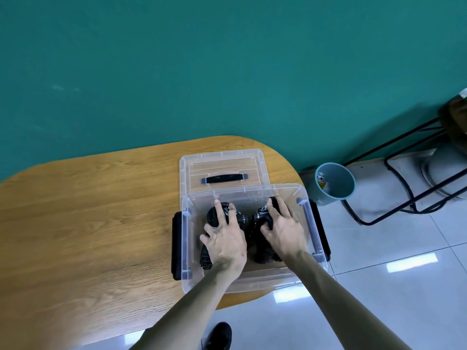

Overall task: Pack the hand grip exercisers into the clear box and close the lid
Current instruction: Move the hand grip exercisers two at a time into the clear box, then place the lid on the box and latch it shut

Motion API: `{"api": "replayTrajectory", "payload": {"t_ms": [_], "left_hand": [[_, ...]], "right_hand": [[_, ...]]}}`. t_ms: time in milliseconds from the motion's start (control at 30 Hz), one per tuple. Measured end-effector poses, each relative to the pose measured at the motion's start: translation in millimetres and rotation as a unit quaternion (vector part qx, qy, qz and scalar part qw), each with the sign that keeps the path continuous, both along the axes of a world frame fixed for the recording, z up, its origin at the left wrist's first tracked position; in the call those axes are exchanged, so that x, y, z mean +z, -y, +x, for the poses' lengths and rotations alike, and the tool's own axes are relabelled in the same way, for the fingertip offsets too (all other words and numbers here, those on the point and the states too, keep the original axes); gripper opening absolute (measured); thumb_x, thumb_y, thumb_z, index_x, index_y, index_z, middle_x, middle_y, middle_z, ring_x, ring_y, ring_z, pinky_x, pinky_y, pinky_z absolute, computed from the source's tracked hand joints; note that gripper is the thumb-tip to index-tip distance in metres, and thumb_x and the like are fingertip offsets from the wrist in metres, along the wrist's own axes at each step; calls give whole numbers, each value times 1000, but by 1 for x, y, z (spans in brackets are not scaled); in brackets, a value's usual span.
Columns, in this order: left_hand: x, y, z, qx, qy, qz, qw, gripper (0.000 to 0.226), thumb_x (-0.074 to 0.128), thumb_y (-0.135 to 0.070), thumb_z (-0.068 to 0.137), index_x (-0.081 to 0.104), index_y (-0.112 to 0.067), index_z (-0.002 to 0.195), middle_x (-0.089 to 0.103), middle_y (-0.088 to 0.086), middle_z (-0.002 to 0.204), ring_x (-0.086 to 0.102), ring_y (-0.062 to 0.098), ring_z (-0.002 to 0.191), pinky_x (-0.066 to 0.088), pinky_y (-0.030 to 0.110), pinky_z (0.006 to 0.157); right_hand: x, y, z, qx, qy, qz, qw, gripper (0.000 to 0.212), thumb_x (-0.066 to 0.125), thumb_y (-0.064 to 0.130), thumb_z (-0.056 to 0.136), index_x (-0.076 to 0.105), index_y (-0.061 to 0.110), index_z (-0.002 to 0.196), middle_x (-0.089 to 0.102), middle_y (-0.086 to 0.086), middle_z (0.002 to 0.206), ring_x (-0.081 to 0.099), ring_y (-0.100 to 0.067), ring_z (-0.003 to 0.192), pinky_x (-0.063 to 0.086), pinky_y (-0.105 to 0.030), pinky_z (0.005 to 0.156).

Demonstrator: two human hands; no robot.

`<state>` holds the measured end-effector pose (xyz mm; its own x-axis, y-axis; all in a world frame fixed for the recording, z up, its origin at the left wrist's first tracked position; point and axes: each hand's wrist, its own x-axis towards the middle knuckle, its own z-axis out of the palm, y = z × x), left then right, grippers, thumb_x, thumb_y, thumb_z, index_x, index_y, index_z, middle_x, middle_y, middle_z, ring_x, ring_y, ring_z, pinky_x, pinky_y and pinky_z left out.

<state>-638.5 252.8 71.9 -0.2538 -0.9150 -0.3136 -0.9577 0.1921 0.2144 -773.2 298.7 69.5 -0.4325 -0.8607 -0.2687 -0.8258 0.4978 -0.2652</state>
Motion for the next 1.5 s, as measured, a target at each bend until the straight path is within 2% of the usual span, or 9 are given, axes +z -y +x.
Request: {"api": "replayTrajectory", "payload": {"t_ms": [100, 267, 433, 633, 833, 1000, 1133, 1233, 1500], "left_hand": [[-1, 1, 1, -4, -3, 2, 1000, 61, 43, -21, 101, 18, -30, 156, -17, 5, 168, 45, 37, 113, 33, 43, 80], [-1, 2, 7, -40, -14, 4, 999, 59, 39, -43, 104, 23, -24, 158, -3, 13, 169, 24, 48, 146, 32, 60, 108], [14, 28, 18, -124, -49, -101, 986, 51, 32, -44, 100, 54, -18, 138, 55, 10, 141, 55, 30, 108, 46, 46, 84], [35, 86, 14, -153, -76, -177, 969, 45, 33, -41, 102, 53, -20, 136, 54, 3, 135, 53, 25, 103, 43, 41, 82], [26, 111, 6, -131, -76, -141, 978, 46, 30, -39, 103, 53, -18, 136, 54, 3, 136, 55, 23, 107, 46, 40, 84], [23, 146, -1, -114, -82, -79, 987, 59, 13, -45, 105, 32, -17, 153, 57, 6, 142, 61, 22, 120, 48, 41, 101], [23, 187, -16, -97, -55, -25, 993, 64, 11, -52, 105, -4, -25, 161, 14, 9, 167, 26, 33, 150, 19, 48, 122], [9, 215, -23, -88, -11, 11, 996, 64, 10, -59, 102, -23, -38, 153, -24, 9, 163, -3, 41, 153, 3, 53, 122], [-56, 249, -11, -69, 40, 62, 995, 66, 16, -64, 101, -16, -43, 155, -34, 9, 160, -6, 39, 153, 13, 63, 121]], "right_hand": [[-3, -3, 2, -1, -12, -15, 1000, 67, 55, 27, 90, 33, 20, 153, 20, 1, 165, 37, -31, 139, 50, -39, 97], [-8, -4, 6, -9, -27, -61, 998, 65, 69, 24, 82, 50, 15, 143, 39, -6, 157, 48, -38, 122, 52, -50, 92], [-10, -3, 10, -8, -57, -102, 993, 54, 53, 36, 85, 60, 14, 134, 42, -14, 154, 43, -40, 130, 46, -56, 96], [10, 33, 13, -4, -118, -146, 982, 45, 42, 32, 93, 61, 14, 130, 49, -13, 146, 48, -39, 123, 44, -55, 94], [20, 85, 2, 17, -130, -177, 976, 39, 48, 21, 95, 56, 12, 132, 49, -12, 142, 48, -35, 111, 44, -49, 89], [18, 120, -26, 50, -114, -142, 982, 42, 41, 20, 99, 49, 9, 138, 50, -17, 135, 50, -36, 99, 47, -48, 81], [18, 146, -58, 79, -113, -78, 987, 60, 48, 34, 99, 29, 20, 154, 33, -14, 153, 46, -37, 113, 50, -51, 88], [6, 164, -82, 75, -106, -30, 991, 66, 45, 46, 100, 18, 28, 157, 19, -13, 160, 41, -41, 125, 48, -53, 92], [-45, 203, -111, 133, -64, 72, 986, 72, 4, 66, 94, -2, 35, 159, 1, -13, 166, 29, -45, 141, 44, -58, 104]]}}
